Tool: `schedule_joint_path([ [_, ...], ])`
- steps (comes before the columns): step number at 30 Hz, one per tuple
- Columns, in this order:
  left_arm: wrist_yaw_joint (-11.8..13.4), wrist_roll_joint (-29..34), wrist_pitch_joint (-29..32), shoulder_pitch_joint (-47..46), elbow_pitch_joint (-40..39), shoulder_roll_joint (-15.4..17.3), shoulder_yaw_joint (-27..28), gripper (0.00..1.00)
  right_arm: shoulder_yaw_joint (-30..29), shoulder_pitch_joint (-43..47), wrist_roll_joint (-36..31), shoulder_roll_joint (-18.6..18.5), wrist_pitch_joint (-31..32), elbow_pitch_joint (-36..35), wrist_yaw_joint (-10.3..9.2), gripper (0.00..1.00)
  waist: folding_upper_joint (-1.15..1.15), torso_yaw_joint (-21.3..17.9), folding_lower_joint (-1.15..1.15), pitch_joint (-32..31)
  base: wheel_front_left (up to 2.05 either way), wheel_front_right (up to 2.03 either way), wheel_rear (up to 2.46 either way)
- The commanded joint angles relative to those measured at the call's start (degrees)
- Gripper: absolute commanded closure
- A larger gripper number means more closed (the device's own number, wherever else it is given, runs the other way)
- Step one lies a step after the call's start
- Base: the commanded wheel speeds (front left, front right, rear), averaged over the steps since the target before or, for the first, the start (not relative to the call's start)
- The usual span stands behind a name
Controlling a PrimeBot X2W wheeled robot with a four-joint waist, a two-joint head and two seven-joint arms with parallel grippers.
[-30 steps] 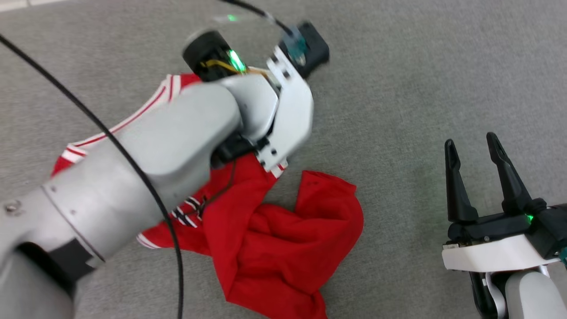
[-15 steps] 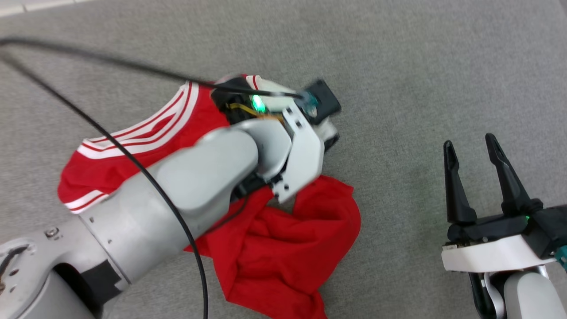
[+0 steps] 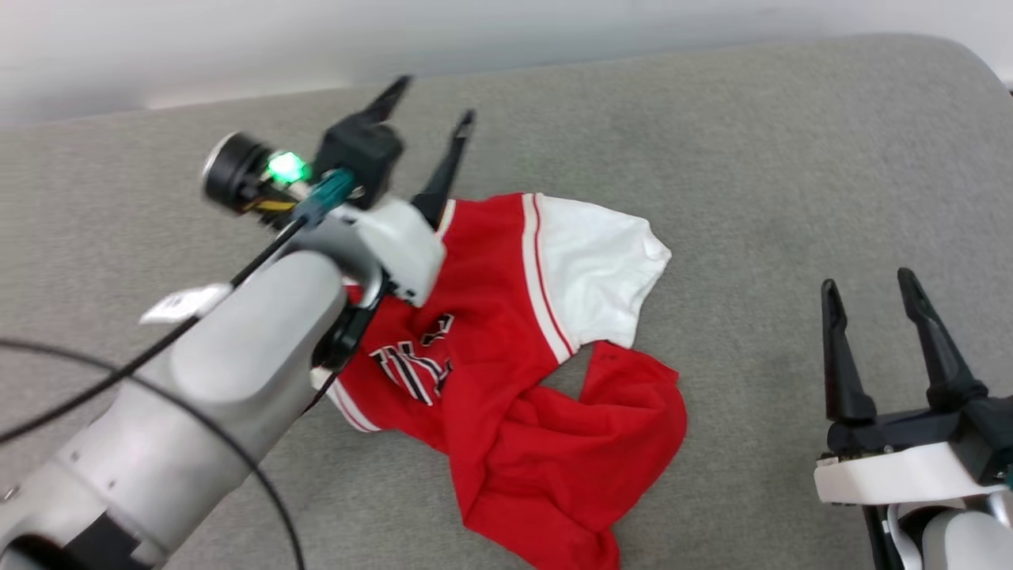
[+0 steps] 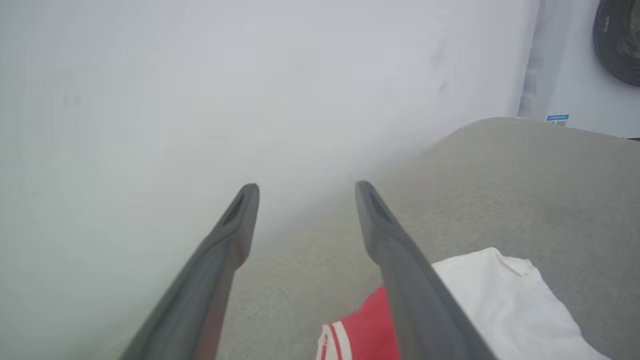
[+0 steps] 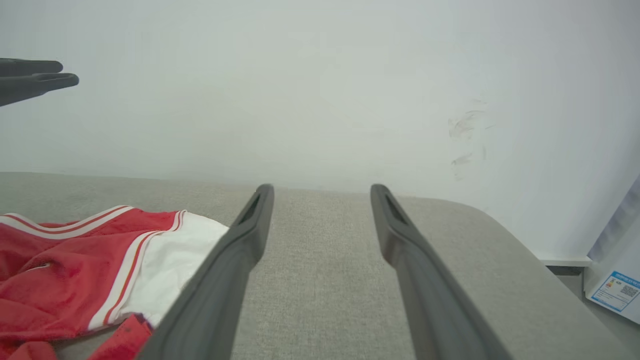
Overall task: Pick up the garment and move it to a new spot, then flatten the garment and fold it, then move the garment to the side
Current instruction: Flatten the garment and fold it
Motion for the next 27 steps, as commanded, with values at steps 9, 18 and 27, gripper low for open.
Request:
schedule_joint_path([
  [9,14.3,7.9,-0.4,22.1,-18.5,6.3,20.4,0.0,-1.6,-6.0,-4.3,0.1,-0.1,-1.9,-0.04,0.0,0.0,4.4,0.0,-3.0,0.0,0.0,0.0],
  [18,18.4,18.0,-0.4,44.6,-30.4,2.9,37.3,0.0,3.0,-15.0,-5.2,-5.6,-0.1,3.3,-0.04,0.0,0.0,6.4,0.0,-3.4,0.0,0.0,0.0],
  [27,15.7,25.5,-0.4,56.3,-34.3,-5.5,44.1,0.0,23.2,-30.0,6.9,-21.6,16.8,18.1,-0.04,0.0,0.0,8.8,0.0,-3.3,0.0,0.0,0.0],
])
